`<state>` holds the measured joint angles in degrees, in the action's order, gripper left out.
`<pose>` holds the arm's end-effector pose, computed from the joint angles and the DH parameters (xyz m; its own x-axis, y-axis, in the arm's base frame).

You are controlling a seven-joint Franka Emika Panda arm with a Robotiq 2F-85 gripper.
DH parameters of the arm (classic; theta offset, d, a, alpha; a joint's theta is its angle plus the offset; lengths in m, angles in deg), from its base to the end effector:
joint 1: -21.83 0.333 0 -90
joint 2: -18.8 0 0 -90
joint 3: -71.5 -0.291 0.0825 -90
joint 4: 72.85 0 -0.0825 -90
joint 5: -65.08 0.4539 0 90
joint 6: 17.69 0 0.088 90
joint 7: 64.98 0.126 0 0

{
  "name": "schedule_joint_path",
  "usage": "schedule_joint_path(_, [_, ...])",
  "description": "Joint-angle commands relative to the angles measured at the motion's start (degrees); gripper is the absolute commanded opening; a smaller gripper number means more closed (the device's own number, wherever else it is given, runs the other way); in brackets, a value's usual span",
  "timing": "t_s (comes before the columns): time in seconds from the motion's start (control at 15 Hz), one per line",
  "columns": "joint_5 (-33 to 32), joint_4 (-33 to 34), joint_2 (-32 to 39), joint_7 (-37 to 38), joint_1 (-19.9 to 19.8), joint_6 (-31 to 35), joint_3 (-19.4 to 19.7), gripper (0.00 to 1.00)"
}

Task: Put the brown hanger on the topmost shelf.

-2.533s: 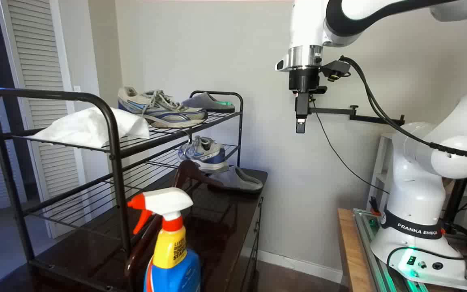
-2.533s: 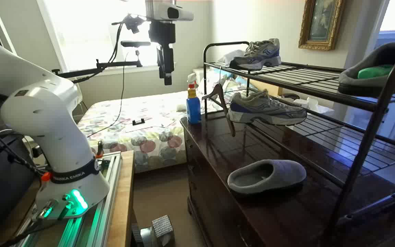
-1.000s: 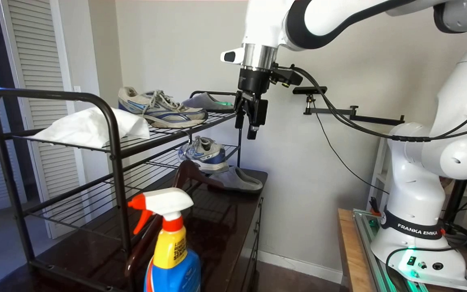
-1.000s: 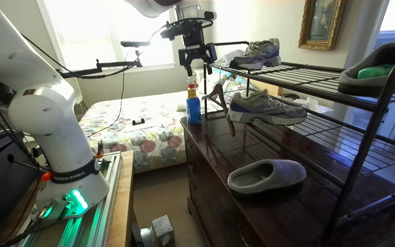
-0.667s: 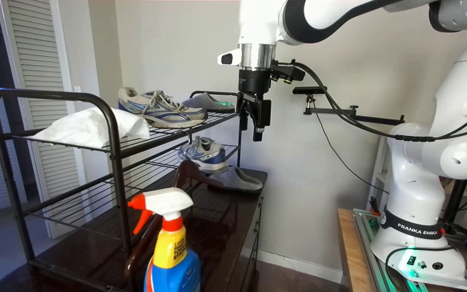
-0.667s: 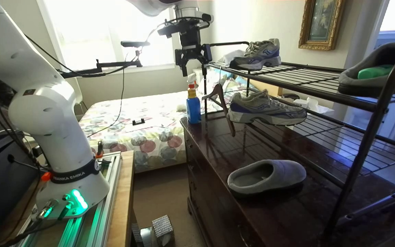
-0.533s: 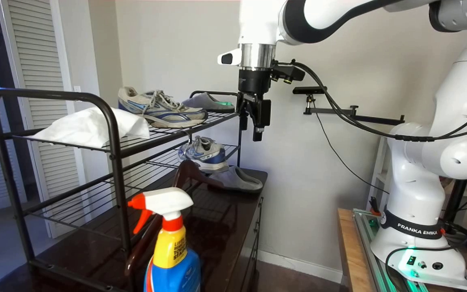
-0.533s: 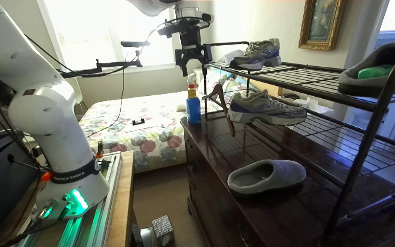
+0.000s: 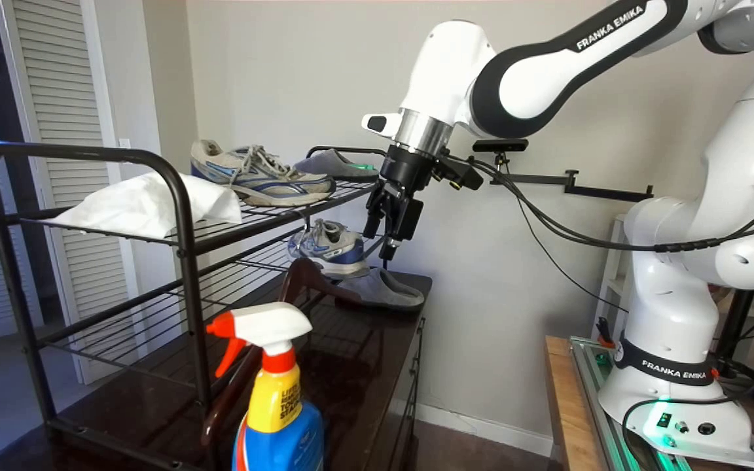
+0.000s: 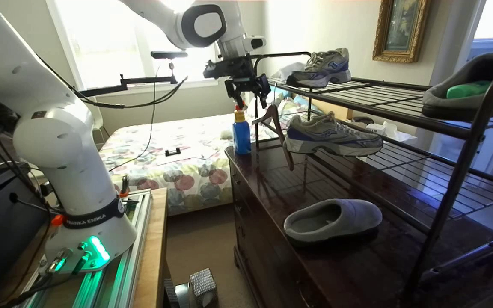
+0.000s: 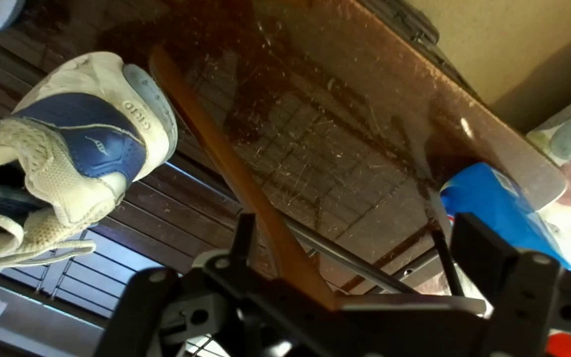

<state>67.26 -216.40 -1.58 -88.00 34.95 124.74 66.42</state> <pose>0.5000 0.1626 0.3646 0.7203 0.6239 0.3031 0.6181 -0.7757 0.1277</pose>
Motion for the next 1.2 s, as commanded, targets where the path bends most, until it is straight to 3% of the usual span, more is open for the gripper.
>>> schedule_joint_path(0.0, [7.3, -9.5, -3.0, -6.4, 3.8, 15.9, 5.0, 1.00])
schedule_joint_path(0.27, [16.1, -13.3, 0.5, -18.6, 15.1, 31.8, 14.5, 1.00])
schedule_joint_path(0.47, [21.9, -12.7, 1.2, -26.4, 27.7, 33.1, 23.7, 1.00])
schedule_joint_path(0.6, [22.8, -11.5, 2.1, -28.4, 31.9, 32.8, 27.1, 1.00])
schedule_joint_path(0.8, [23.2, -9.3, 3.9, -29.2, 36.1, 32.9, 31.9, 1.00])
schedule_joint_path(1.0, [22.3, -6.3, 6.8, -28.2, 37.3, 30.7, 35.5, 1.00])
schedule_joint_path(1.07, [21.8, -5.7, 8.0, -26.8, 36.7, 29.5, 35.5, 1.00])
schedule_joint_path(1.13, [20.7, -8.7, 4.3, -26.9, 36.0, 31.3, 34.5, 1.00])
